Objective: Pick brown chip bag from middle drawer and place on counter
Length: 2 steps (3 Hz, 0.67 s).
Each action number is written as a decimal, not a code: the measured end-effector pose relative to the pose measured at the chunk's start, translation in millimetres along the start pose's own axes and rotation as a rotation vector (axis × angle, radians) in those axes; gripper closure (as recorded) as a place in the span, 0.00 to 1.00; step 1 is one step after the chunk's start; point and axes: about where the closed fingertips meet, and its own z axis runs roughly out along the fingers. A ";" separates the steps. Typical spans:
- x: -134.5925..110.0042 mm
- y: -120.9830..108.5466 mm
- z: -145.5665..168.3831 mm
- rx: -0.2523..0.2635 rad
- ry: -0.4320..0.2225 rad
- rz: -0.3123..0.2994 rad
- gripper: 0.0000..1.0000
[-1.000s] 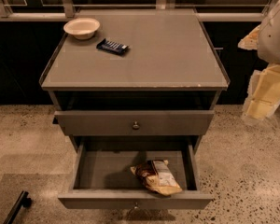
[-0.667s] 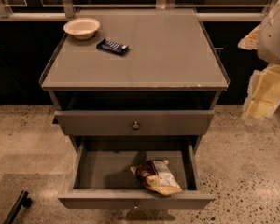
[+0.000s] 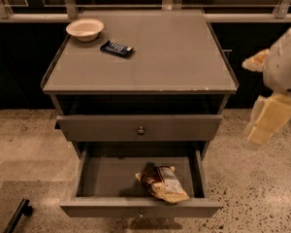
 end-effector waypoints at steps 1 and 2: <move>-12.5 35.7 102.0 -0.149 -0.168 0.036 0.00; -27.6 85.8 218.0 -0.324 -0.321 0.095 0.00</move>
Offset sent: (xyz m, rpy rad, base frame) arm 0.0482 0.1613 -0.3594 0.6707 0.1718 0.0150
